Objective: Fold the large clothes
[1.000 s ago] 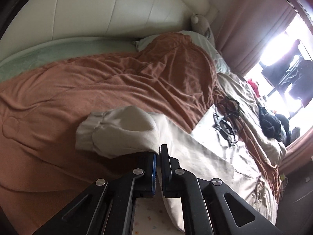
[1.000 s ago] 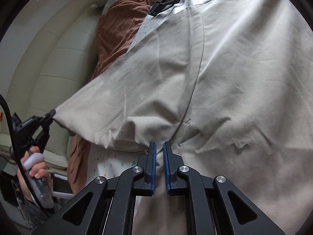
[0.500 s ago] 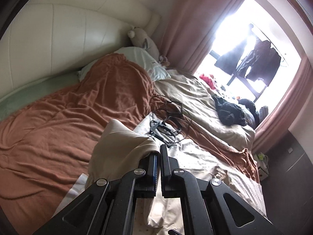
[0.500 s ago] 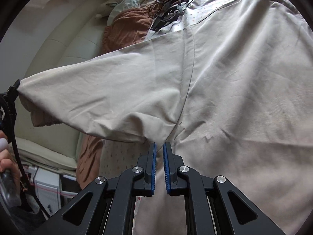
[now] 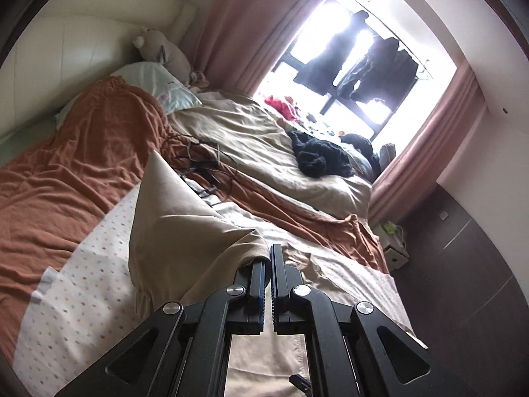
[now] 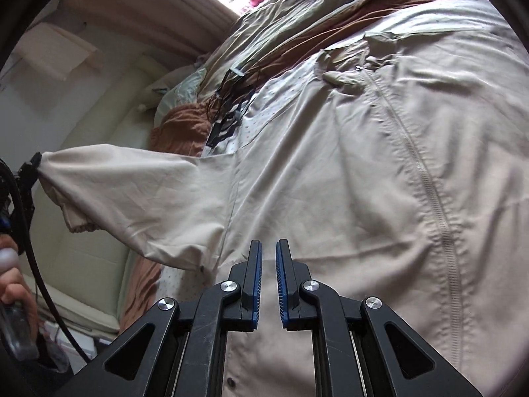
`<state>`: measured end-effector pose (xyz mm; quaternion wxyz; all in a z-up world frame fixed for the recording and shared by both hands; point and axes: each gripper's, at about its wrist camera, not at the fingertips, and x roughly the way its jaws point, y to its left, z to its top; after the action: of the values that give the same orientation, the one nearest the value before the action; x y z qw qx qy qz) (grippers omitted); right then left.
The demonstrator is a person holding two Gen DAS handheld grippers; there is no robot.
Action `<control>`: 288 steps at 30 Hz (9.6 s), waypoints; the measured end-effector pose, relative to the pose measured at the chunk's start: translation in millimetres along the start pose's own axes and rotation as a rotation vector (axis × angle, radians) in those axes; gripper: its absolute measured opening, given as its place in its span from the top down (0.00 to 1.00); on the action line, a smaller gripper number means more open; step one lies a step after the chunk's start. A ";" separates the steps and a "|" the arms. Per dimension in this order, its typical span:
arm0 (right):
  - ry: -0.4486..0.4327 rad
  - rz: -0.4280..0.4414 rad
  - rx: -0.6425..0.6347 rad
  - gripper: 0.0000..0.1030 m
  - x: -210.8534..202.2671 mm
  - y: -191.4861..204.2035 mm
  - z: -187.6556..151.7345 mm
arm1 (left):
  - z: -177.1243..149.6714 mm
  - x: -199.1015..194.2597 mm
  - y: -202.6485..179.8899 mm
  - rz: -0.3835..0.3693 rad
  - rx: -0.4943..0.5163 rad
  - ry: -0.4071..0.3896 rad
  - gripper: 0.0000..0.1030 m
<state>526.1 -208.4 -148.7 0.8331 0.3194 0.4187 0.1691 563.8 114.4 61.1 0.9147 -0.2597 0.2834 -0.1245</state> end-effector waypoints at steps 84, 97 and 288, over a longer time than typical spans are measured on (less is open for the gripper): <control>-0.160 -0.507 0.175 0.28 -75.2 -102.7 48.4 | -175.6 55.6 138.9 0.251 -0.090 0.398 0.40; -0.056 -0.352 0.356 0.76 -31.9 -156.6 37.7 | -187.7 80.9 137.3 0.291 0.016 0.438 0.40; -0.418 -0.121 -0.216 0.94 -93.0 -22.2 93.0 | -220.8 110.4 44.3 0.254 -0.238 0.222 0.31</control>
<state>546.2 -312.2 -67.4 0.9396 0.2310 0.2349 0.0926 527.8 20.6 -168.7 0.8489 -0.3129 0.4259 -0.0017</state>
